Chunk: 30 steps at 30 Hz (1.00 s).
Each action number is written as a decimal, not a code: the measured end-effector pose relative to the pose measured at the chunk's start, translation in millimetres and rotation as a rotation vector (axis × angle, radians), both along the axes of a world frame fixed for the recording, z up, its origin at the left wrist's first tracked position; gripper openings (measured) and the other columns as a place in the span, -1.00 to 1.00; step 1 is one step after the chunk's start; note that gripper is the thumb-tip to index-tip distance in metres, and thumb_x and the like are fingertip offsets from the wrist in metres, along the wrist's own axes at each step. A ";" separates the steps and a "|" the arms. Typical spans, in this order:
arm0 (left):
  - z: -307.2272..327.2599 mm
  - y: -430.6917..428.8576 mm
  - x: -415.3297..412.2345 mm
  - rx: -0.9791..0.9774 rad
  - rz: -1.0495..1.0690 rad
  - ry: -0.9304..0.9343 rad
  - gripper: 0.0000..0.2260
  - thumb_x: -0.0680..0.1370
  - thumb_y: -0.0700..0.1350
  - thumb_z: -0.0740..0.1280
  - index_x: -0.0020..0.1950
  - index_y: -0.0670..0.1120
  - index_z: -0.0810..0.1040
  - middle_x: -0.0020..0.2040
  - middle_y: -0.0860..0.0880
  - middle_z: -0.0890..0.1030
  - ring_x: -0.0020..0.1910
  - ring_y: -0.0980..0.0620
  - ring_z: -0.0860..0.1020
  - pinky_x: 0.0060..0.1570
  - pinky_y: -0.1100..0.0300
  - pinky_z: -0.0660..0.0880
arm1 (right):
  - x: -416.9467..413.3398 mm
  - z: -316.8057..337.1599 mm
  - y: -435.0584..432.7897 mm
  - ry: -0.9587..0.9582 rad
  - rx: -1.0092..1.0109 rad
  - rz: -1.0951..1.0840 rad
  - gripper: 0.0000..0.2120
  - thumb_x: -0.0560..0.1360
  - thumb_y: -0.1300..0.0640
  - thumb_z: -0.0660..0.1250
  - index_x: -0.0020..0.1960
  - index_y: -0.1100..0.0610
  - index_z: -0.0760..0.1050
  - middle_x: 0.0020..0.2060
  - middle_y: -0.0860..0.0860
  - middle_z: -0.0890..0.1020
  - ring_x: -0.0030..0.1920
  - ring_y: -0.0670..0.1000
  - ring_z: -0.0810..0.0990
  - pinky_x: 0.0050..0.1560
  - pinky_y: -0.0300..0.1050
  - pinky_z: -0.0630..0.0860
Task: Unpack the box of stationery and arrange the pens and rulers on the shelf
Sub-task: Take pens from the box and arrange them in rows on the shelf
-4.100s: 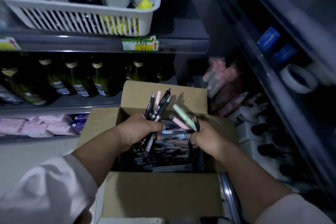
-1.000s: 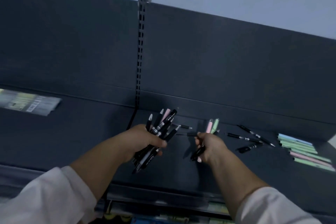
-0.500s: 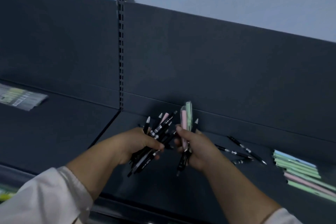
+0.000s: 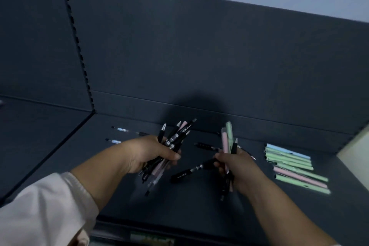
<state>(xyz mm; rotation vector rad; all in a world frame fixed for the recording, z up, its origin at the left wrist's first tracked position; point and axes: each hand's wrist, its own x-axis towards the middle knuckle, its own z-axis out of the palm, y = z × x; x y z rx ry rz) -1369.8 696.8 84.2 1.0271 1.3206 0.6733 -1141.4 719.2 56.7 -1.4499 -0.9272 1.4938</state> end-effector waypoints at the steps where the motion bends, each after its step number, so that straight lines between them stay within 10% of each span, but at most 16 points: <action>1: -0.9 1.6 7.2 -0.005 -0.019 0.002 -0.89 0.44 -0.35 0.41 -0.09 -0.18 0.61 -0.33 -0.12 0.63 -0.40 0.01 0.57 -0.34 0.23 0.51 | 6.9 -2.7 -1.2 -0.028 0.010 -0.014 -0.85 0.47 0.41 0.32 -0.07 0.22 0.42 -0.31 0.12 0.54 -0.42 -0.02 0.52 -0.55 -0.26 0.40; 10: -6.1 13.1 51.7 0.017 -0.244 0.100 -0.86 0.41 -0.37 0.42 -0.13 -0.17 0.55 -0.32 -0.09 0.60 -0.37 0.01 0.55 -0.30 0.22 0.49 | 10.9 17.6 2.3 0.141 0.123 0.006 -0.90 0.48 0.15 0.41 -0.06 0.08 0.50 -0.36 -0.03 0.54 -0.42 -0.08 0.47 -0.42 -0.19 0.36; 30: -15.1 25.0 64.0 0.020 -0.250 0.133 -0.79 0.36 -0.43 0.44 -0.22 -0.13 0.57 -0.30 -0.07 0.62 -0.34 0.03 0.57 -0.28 0.23 0.52 | 17.8 -6.9 13.9 0.118 0.047 0.063 -0.85 0.48 0.34 0.35 -0.10 0.11 0.47 -0.41 -0.02 0.60 -0.44 -0.07 0.57 -0.49 -0.26 0.40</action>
